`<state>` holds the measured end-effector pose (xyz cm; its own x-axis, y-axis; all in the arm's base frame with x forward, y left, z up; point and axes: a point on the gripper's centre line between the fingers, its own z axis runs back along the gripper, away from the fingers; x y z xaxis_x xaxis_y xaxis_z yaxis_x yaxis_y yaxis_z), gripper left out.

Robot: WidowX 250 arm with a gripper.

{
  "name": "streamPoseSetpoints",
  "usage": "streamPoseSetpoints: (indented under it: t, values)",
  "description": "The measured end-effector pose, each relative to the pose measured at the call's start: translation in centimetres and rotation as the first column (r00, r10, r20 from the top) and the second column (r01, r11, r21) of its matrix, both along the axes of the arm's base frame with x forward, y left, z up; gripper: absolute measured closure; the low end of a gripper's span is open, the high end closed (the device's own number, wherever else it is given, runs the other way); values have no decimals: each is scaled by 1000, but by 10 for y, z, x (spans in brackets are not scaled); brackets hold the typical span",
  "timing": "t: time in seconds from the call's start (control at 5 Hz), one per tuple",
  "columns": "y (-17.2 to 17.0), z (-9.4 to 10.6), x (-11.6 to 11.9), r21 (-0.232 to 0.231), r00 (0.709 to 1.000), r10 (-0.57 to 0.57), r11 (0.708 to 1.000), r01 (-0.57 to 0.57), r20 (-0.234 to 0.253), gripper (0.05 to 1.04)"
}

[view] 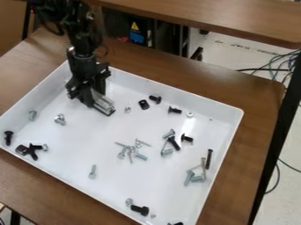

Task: Sweep into pile

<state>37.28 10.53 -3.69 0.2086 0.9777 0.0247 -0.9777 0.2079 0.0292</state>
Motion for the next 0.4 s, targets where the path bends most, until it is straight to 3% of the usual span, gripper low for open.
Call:
streamPoseSetpoints:
  t: [0.2,0.4]
  values:
    - [0,-2,0,-6,1000,-8,1000,8,-4,725]
    - [3,-1,-12,-36,988,-137,990,135,-68,726]
